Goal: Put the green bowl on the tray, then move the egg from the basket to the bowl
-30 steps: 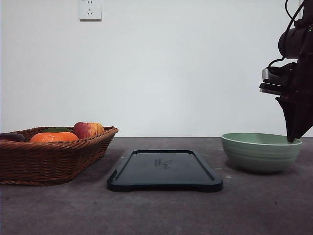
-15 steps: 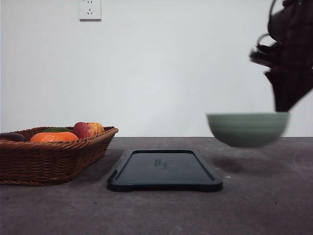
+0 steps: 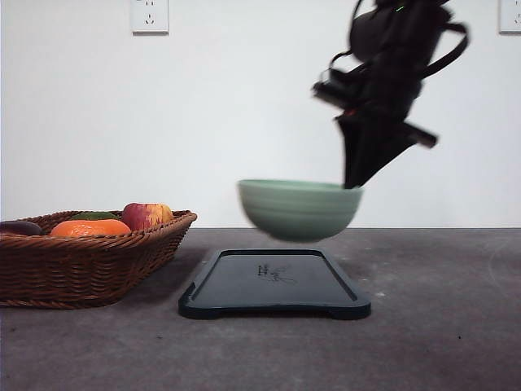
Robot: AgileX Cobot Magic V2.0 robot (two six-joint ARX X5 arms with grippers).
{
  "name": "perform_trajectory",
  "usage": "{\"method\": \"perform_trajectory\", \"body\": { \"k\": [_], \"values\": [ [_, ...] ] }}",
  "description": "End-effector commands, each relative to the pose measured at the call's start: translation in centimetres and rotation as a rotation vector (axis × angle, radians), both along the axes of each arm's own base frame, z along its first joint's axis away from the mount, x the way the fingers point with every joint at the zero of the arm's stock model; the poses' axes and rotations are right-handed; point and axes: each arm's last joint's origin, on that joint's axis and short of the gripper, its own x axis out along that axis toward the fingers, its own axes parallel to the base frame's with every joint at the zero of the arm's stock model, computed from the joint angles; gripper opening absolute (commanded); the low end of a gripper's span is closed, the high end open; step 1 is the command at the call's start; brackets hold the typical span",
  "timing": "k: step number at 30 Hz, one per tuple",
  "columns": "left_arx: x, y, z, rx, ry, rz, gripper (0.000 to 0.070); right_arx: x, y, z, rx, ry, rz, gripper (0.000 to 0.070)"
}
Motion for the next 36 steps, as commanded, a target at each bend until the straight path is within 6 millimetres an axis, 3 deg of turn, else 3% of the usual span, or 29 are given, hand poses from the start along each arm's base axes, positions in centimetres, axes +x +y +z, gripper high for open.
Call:
{"method": "perform_trajectory", "body": {
  "k": [1,8,20,22,25,26,31,36],
  "values": [
    [0.1,0.0,0.6,-0.001,-0.024,-0.008,0.0500,0.7,1.2,0.1,0.019,-0.021,-0.007,0.0000],
    [0.1,0.0,0.6,-0.001,-0.024,-0.007,0.0500,1.6,3.4,-1.9,-0.012,-0.034,-0.005,0.0000],
    [0.1,0.0,0.6,-0.002,-0.024,-0.006,0.0500,2.1,3.5,-3.2,-0.092,-0.046,-0.028,0.0005],
    [0.1,0.0,0.6,-0.002,-0.024,-0.006,0.0500,2.1,3.5,-3.2,-0.091,-0.044,-0.029,0.0055],
    [0.1,0.0,0.6,-0.003,-0.023,-0.007,0.0500,2.0,3.5,-3.2,-0.092,-0.040,-0.033,0.0232],
    [0.1,0.0,0.6,-0.002,-0.023,-0.007,0.0500,2.0,3.5,-3.2,-0.091,-0.038,-0.032,0.0261],
    [0.1,0.0,0.6,-0.002,-0.024,-0.006,0.0500,1.9,3.4,-2.8,-0.079,-0.046,-0.029,0.0279],
    [0.1,0.0,0.6,-0.002,-0.024,-0.006,0.0500,1.5,3.3,-0.9,-0.072,-0.117,-0.037,0.0279]
  ]
}}
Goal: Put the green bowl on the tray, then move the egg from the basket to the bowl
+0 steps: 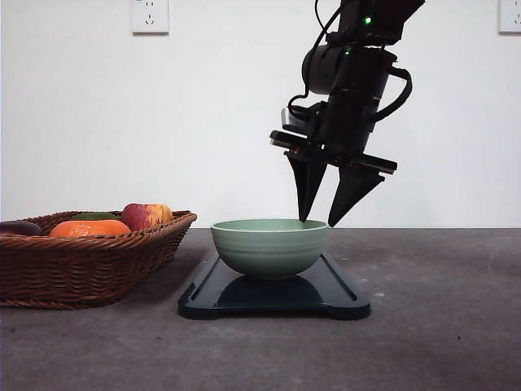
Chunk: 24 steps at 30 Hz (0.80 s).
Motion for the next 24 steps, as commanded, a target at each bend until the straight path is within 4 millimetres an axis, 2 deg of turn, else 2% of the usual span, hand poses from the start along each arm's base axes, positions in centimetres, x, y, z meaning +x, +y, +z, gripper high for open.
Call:
{"method": "perform_trajectory", "body": {
  "k": [1,5,8,15,24],
  "values": [
    [0.1,0.0,0.6,-0.002,-0.023,-0.006,0.0500,-0.1,0.3,1.5,-0.001,-0.056,-0.007,0.0279],
    [0.1,0.0,0.6,-0.002,-0.023,-0.006,0.0500,-1.1,-0.1,2.5,-0.009,-0.126,-0.022,0.0279],
    [0.1,0.0,0.6,-0.002,-0.023,-0.006,0.0500,-2.6,-0.8,3.1,0.038,-0.192,-0.017,0.0279],
    [0.1,0.0,0.6,-0.001,-0.024,-0.007,0.0500,-8.0,-3.4,4.0,0.150,-0.329,0.004,0.0278],
    [0.1,0.0,0.6,-0.004,-0.023,-0.005,0.0501,-15.1,-7.4,4.6,0.189,-0.489,0.017,0.0278]
  ]
}}
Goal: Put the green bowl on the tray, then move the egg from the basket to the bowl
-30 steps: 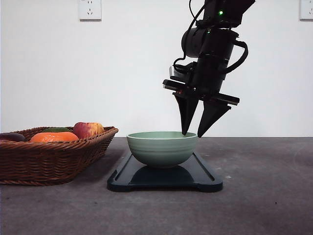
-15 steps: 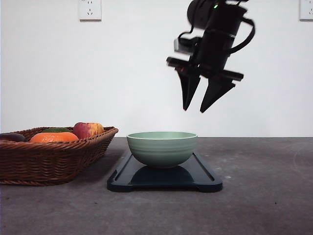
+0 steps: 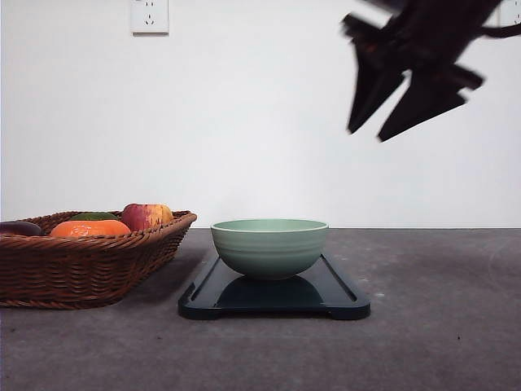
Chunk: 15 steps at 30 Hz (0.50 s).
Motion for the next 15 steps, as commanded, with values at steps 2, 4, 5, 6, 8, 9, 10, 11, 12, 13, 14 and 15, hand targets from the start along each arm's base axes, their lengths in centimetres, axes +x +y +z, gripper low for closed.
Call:
{"method": "perform_trajectory", "body": {
  "k": [2,4,5,6,8,9,10,11,12,13,14,15],
  "values": [
    [0.1,0.0,0.6,-0.004,-0.024,-0.006,0.0501,-1.6,-1.0,-0.1,-0.005,-0.051,0.010,0.0278],
    [0.1,-0.1,0.6,-0.005,-0.024,-0.006,0.0501,-2.9,-1.9,-0.4,-0.010,-0.078,0.007,0.0278],
    [0.1,-0.1,0.6,-0.005,-0.024,-0.006,0.0501,-3.4,-2.4,-0.6,-0.013,-0.089,0.005,0.0278],
    [0.1,-0.1,0.6,-0.005,-0.024,-0.007,0.0501,-4.0,-2.8,-0.8,-0.017,-0.100,0.003,0.0278],
    [0.1,-0.1,0.7,-0.005,-0.024,-0.012,0.0501,-5.1,-3.6,-1.2,-0.028,-0.124,-0.002,0.0278],
    [0.1,-0.2,0.7,-0.005,-0.024,-0.017,0.0502,-5.6,-4.0,-1.4,-0.033,-0.136,-0.004,0.0278],
    [0.1,-0.3,0.7,-0.006,-0.024,-0.025,0.0502,-6.1,-4.4,-1.6,-0.039,-0.149,-0.009,0.0278],
    [0.1,-0.5,0.7,-0.010,-0.023,-0.031,0.0501,-6.5,-4.8,-1.8,-0.046,-0.160,-0.011,0.0278],
    [0.0,-0.6,0.7,-0.016,-0.022,-0.037,0.0501,-6.9,-5.0,-1.9,-0.052,-0.170,-0.013,0.0278],
    [0.1,-0.8,0.7,-0.025,-0.018,-0.039,0.0501,-7.2,-5.3,-2.1,-0.057,-0.178,-0.017,0.0278],
    [0.2,-1.0,0.8,-0.038,-0.013,-0.040,0.0500,-7.4,-5.5,-2.2,-0.057,-0.185,-0.024,0.0278],
    [0.3,-1.2,0.9,-0.052,-0.006,-0.041,0.0499,-7.6,-5.7,-2.3,-0.056,-0.191,-0.032,0.0278]
  ]
}}
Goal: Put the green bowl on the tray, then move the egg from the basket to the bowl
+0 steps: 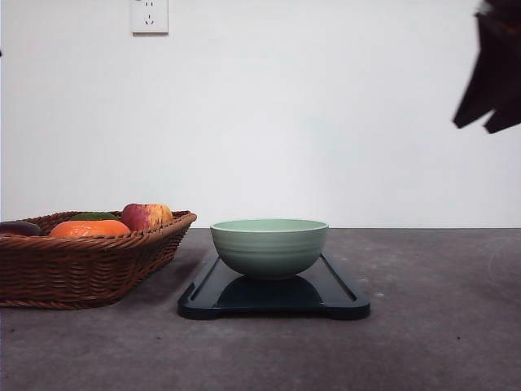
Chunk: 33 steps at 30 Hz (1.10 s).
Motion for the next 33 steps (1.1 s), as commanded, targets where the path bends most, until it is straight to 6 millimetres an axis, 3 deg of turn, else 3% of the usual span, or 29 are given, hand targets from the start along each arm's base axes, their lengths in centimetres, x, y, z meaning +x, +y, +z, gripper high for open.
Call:
{"method": "perform_trajectory", "body": {
  "k": [1,6,17,24,33],
  "values": [
    [0.4,-0.3,0.9,-0.045,-0.008,0.011,0.0494,0.0,-0.1,0.0,-0.015,-0.026,0.003,0.0278],
    [2.5,-1.8,1.4,-0.072,0.048,-0.018,0.0425,0.0,-0.4,0.0,-0.014,-0.035,-0.013,0.0278],
    [10.2,-6.1,0.5,0.103,0.258,0.036,0.0425,0.0,-0.4,0.0,-0.013,-0.037,-0.013,0.0278],
    [15.1,-7.8,-2.0,0.177,0.343,0.111,0.0426,0.0,-0.4,0.1,-0.012,-0.043,-0.013,0.0278],
    [18.5,-8.4,-6.5,0.202,0.423,0.141,0.0427,0.0,-0.4,0.1,-0.010,-0.049,-0.013,0.0278]
  ]
}}
